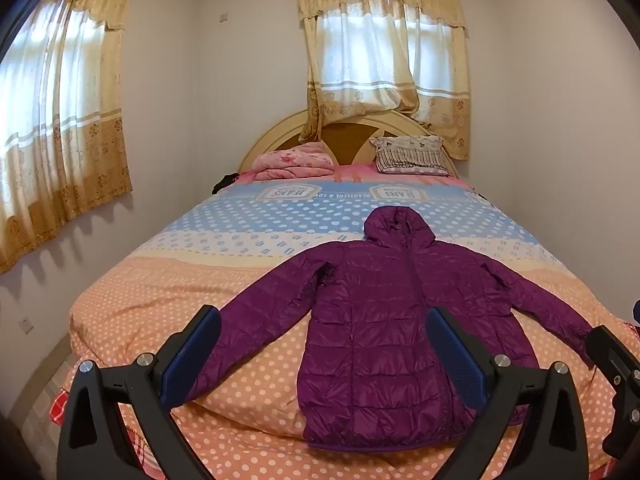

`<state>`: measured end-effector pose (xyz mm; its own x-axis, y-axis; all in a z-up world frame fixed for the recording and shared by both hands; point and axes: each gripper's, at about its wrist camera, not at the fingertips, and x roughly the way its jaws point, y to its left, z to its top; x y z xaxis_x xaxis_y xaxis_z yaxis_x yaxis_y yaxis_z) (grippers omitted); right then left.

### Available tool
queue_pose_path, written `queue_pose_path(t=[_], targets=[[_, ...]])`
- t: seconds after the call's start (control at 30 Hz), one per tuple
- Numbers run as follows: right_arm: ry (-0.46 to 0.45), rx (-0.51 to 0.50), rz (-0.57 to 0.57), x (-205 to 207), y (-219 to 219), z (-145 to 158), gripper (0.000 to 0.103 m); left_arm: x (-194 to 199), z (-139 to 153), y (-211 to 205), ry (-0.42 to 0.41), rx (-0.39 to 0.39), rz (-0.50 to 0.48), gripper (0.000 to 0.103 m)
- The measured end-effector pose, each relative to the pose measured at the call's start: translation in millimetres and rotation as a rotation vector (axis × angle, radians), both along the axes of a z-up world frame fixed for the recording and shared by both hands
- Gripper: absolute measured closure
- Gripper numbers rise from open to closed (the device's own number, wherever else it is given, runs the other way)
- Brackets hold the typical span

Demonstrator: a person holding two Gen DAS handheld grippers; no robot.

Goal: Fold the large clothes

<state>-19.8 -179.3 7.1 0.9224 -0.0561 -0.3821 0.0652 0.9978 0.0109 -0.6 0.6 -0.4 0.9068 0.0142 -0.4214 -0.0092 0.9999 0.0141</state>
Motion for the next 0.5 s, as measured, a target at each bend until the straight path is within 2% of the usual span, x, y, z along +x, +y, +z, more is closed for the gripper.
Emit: queue_pose_path(t=[0.07,0.5], targets=[[0.003,0.001,0.0,-0.2,0.1,-0.2,0.0,0.1,0.2,-5.5,0.002,0.026,-0.006,0.001],[0.011,0.006,0.001,-0.8,-0.1,-4.3,0.0,1.3,-1.6,3.1,-0.012,0.003,0.017,0.001]])
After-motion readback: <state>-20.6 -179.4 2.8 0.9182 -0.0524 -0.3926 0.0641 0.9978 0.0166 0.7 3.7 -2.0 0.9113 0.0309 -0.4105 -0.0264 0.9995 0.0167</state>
